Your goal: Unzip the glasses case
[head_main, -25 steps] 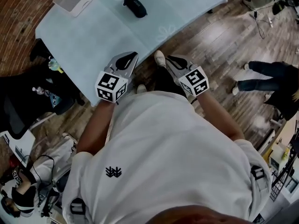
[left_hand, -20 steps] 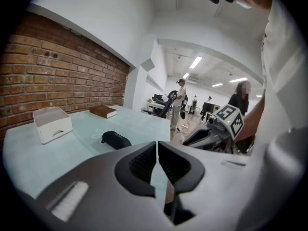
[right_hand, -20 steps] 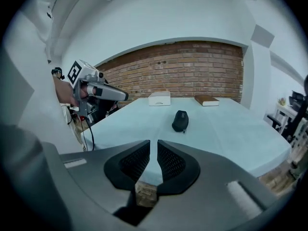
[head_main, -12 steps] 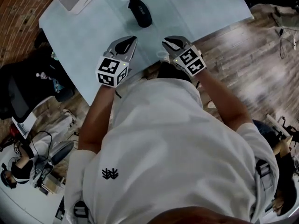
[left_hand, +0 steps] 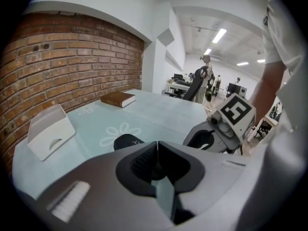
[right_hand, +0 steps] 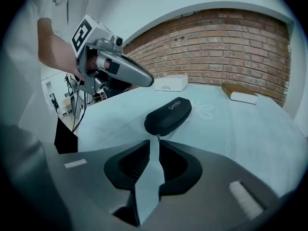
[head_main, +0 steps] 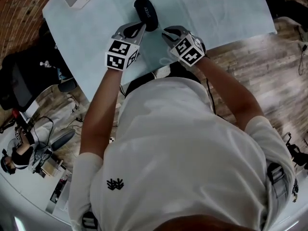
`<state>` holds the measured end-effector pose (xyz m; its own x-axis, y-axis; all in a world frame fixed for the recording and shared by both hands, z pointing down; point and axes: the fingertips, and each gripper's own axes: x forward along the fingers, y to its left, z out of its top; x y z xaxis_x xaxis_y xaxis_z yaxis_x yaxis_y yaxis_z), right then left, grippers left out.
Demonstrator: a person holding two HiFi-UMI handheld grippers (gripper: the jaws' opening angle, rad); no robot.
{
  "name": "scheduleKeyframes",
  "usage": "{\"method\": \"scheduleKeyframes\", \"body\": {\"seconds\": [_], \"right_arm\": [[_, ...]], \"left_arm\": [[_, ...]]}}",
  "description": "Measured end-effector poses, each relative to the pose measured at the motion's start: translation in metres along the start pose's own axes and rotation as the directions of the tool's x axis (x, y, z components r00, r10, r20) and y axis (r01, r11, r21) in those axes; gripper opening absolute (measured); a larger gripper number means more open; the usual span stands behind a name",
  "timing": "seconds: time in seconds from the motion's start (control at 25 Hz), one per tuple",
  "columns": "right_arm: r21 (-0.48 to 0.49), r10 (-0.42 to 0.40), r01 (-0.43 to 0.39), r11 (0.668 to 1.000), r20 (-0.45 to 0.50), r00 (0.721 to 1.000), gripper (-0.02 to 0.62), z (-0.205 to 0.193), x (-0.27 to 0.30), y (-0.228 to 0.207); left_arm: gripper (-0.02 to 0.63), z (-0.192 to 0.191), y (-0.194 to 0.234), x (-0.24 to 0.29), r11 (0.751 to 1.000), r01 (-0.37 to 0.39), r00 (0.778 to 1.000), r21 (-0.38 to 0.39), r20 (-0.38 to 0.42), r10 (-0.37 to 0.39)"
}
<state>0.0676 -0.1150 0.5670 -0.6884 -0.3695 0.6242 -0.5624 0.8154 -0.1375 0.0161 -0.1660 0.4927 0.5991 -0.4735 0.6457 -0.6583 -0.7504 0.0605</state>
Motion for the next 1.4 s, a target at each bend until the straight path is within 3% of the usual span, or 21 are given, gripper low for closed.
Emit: {"method": "scheduleKeyframes", "body": {"seconds": [0.4,0.72,0.96,1.08,1.4], "right_arm": [[-0.065,0.013,-0.018,0.998,-0.066,0.998,0.048,-0.005,0.024,-0.008],[-0.110,0.014,-0.028,0.994,-0.130,0.991,0.052,-0.009,0.038,-0.006],[-0.114,0.006,-0.025,0.993,-0.162,0.987,0.050,-0.007,0.046,-0.007],[-0.105,0.016,-0.033,0.994,-0.157,0.987,0.006,-0.008,0.044,-0.005],[-0.067,0.027,-0.036,0.997,-0.127,0.992,0.002,-0.009,0.036,-0.009]], "left_arm": [[0.058,-0.003,0.027,0.060,0.996,0.014,0.995,0.088,-0.099,-0.005],[0.057,-0.014,0.029,0.071,0.995,0.023,0.991,0.092,-0.134,-0.011],[0.055,-0.015,0.030,0.072,0.995,0.029,0.992,0.094,-0.126,-0.017],[0.055,-0.016,0.031,0.072,0.996,0.028,0.993,0.082,-0.119,-0.018],[0.055,-0.015,0.033,0.071,0.997,0.040,0.994,0.061,-0.106,-0.034]]}}
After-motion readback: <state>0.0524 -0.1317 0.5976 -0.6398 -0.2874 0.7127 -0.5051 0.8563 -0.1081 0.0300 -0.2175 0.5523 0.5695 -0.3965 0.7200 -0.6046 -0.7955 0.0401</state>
